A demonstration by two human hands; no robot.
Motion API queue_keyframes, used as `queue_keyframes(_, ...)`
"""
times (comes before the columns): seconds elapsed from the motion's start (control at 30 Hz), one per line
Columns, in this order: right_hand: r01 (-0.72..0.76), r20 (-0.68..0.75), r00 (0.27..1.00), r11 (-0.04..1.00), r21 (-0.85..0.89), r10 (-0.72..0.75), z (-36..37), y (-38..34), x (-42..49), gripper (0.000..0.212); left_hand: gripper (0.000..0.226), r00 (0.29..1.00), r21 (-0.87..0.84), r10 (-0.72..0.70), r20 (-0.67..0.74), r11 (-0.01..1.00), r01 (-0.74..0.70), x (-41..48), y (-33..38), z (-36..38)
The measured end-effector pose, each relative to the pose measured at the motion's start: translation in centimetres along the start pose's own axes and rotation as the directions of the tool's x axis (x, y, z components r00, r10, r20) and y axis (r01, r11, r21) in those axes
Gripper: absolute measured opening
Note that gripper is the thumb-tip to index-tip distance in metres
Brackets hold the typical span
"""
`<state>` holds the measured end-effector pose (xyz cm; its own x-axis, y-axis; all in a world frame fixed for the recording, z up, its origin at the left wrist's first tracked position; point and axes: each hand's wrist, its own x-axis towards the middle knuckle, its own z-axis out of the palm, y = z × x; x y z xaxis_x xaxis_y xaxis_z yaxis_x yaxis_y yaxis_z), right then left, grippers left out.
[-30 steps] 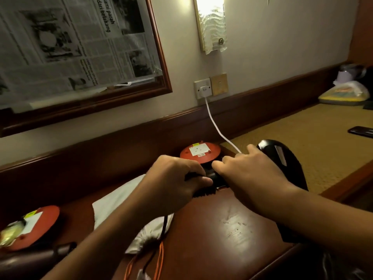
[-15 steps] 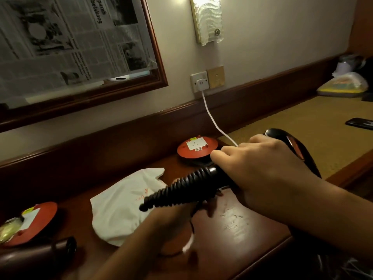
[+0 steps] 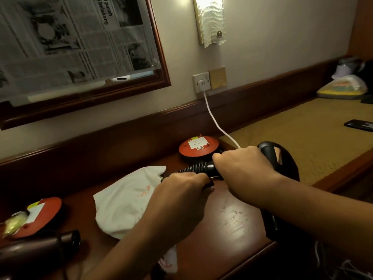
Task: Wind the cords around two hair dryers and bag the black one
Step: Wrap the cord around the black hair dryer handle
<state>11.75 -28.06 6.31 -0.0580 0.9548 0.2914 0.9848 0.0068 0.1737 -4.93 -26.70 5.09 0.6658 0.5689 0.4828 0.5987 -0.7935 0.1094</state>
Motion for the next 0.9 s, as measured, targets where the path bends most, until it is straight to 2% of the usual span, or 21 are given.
queue_keyframes(0.1, 0.125, -0.019, 0.992, 0.992, -0.025, -0.126, 0.2, 0.1, -0.6, 0.025, 0.025, 0.987, 0.009, 0.143, -0.077, 0.990, -0.143, 1.1, -1.9, -1.5)
queue_keyframes(0.17, 0.200, -0.016, 0.980, 0.979, -0.025, -0.201, -0.1, 0.0, -1.3, 0.027, 0.026, 0.982, -0.075, 0.188, -0.033, 0.979, -0.190, 2.2, -3.5, -2.5)
queue_keyframes(0.23, 0.258, -0.015, 0.966, 0.965, -0.044, -0.259, -0.8, -0.2, -2.0, 0.025, 0.020, 0.981, -0.303, 0.146, 0.131, 0.948, -0.100, 3.2, -4.3, -3.4)
queue_keyframes(0.3, 0.320, -0.023, 0.946, 0.943, -0.094, -0.323, -1.5, -0.6, -2.8, 0.021, 0.019, 0.942, -0.487, 0.119, 0.315, 0.872, 0.053, 4.1, -5.0, -3.9)
queue_keyframes(0.37, 0.356, -0.012, 0.933, 0.928, -0.108, -0.359, -2.4, -0.9, -3.7, 0.018, 0.019, 0.888, -0.607, 0.186, 0.420, 0.785, 0.122, 4.6, -5.5, -4.1)
queue_keyframes(0.5, 0.396, 0.016, 0.918, 0.910, -0.122, -0.397, -4.2, -1.4, -4.8, 0.017, 0.019, 0.861, -0.764, 0.311, 0.403, 0.633, 0.129, 5.2, -6.0, -3.5)
queue_keyframes(0.57, 0.389, 0.025, 0.921, 0.916, -0.099, -0.389, -5.0, -1.2, -5.1, 0.019, 0.027, 0.871, -0.839, 0.325, 0.369, 0.520, 0.161, 5.3, -6.3, -2.2)
queue_keyframes(0.63, 0.349, 0.008, 0.937, 0.935, -0.057, -0.349, -5.7, -0.7, -5.3, 0.021, 0.029, 0.909, -0.901, 0.271, 0.315, 0.386, 0.197, 5.0, -6.4, -0.6)
queue_keyframes(0.67, 0.316, -0.003, 0.949, 0.948, -0.032, -0.316, -6.0, -0.4, -5.3, 0.022, 0.024, 0.933, -0.919, 0.233, 0.274, 0.351, 0.182, 4.6, -6.4, 0.4)
queue_keyframes(0.73, 0.233, -0.034, 0.972, 0.972, 0.039, -0.231, -6.5, 0.3, -5.3, 0.024, 0.012, 0.967, -0.904, 0.145, 0.211, 0.405, 0.137, 3.5, -5.9, 2.2)
queue_keyframes(0.8, 0.139, -0.065, 0.989, 0.985, 0.103, -0.133, -6.5, 0.8, -5.0, 0.028, 0.024, 0.981, -0.882, -0.003, 0.195, 0.436, 0.177, 2.1, -5.2, 4.3)
queue_keyframes(0.87, 0.069, -0.076, 0.995, 0.993, 0.093, -0.062, -6.0, 1.2, -4.3, 0.028, 0.036, 0.959, -0.903, -0.158, 0.235, 0.330, 0.276, 0.8, -3.6, 5.4)
queue_keyframes(0.9, 0.036, -0.076, 0.997, 0.996, 0.083, -0.029, -5.7, 1.4, -3.8, 0.029, 0.040, 0.946, -0.909, -0.190, 0.261, 0.282, 0.307, 0.2, -2.6, 5.6)
